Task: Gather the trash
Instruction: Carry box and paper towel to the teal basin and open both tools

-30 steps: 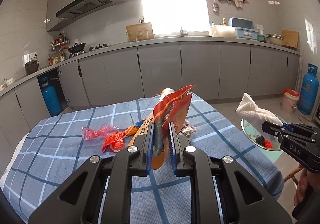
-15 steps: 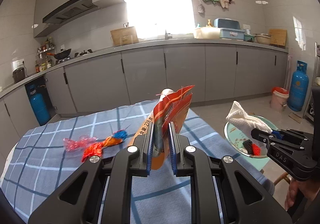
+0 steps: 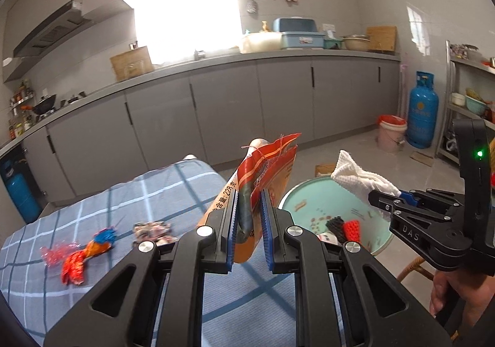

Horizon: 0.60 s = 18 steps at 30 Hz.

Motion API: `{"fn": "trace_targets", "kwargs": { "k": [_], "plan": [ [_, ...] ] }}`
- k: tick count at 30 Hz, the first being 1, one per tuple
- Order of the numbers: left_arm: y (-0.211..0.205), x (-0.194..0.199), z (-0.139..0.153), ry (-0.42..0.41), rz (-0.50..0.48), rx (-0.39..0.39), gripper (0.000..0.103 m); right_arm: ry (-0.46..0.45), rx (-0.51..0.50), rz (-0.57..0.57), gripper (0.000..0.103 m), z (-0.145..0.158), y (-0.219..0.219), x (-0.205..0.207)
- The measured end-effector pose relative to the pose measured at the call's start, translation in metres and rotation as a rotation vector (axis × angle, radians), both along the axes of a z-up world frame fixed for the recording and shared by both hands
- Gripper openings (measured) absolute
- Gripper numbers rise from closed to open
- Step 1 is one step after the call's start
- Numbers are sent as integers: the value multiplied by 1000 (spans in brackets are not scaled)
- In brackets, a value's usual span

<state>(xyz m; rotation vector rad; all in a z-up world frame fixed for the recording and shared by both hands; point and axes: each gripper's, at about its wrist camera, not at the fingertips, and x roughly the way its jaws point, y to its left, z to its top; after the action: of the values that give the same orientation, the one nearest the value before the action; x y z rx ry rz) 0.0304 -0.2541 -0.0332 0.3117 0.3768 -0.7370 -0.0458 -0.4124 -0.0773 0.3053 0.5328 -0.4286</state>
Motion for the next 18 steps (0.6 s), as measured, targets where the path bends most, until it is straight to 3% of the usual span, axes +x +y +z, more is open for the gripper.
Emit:
{"fn": "trace_targets", "kwargs": {
  "k": [14,15,16,17,18],
  "plan": [
    [-76,6,-42,58,-121,88,16,67,27,-53,15,-34,-51,12],
    [-80,9,-45,65,-127,92,17,68,28,-52,18,-35,-52,13],
    [-83,11,-46,68,-132,95,20,69,31,-51,28,-36,-54,15],
    [-85,12,-48,64,-129,98,27,65,35,-49,42,-37,-56,15],
    [-87,13,-51,57,-115,101,42,61,33,-54,48,-38,-57,16]
  ]
}}
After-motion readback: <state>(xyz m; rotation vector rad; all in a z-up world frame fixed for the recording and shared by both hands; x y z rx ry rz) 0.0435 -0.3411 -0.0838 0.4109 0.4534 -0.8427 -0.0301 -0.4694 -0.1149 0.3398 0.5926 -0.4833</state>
